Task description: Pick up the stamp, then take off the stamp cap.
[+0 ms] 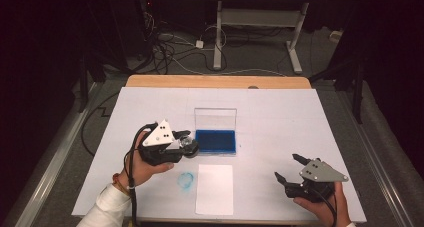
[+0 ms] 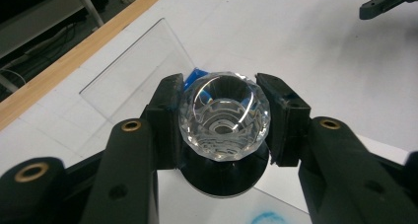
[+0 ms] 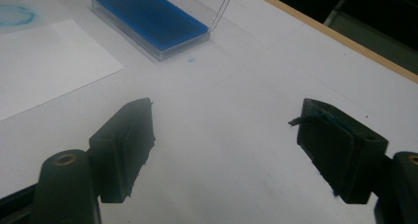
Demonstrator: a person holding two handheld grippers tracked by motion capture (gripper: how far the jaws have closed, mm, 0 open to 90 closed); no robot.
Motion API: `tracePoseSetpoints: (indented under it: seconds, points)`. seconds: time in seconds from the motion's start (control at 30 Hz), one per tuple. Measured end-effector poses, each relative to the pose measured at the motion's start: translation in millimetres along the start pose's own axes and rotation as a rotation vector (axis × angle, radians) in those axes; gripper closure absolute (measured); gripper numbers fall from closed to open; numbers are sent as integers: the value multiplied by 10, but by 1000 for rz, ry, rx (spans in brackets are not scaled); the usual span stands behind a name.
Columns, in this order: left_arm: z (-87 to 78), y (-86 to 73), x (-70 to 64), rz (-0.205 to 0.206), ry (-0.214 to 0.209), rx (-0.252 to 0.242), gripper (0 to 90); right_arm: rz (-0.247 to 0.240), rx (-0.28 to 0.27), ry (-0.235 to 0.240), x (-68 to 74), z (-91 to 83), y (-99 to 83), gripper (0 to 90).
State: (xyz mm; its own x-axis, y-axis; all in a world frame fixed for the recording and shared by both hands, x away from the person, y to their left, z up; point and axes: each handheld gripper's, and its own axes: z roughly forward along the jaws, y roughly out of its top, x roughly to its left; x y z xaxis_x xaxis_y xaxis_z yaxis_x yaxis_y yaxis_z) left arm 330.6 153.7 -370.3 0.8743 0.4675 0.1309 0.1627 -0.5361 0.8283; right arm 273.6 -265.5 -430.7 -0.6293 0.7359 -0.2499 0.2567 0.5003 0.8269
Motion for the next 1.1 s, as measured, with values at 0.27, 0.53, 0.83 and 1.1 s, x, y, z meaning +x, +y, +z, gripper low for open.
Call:
tracePoseSetpoints:
  seconds: [0.27,0.53,0.83,1.1]
  points:
    - [34,93,-141,29,-53,-19,547,-10,7,14,37,-3,-15,221]
    - [102,140,-285,60,-126,-13,547,-13,10,37,85,39,8,208]
    - [170,209,-438,76,-166,-33,547,-43,-5,88,253,111,140,195]
    - [278,215,-498,54,-213,-37,547,-73,-47,242,614,363,368,188]
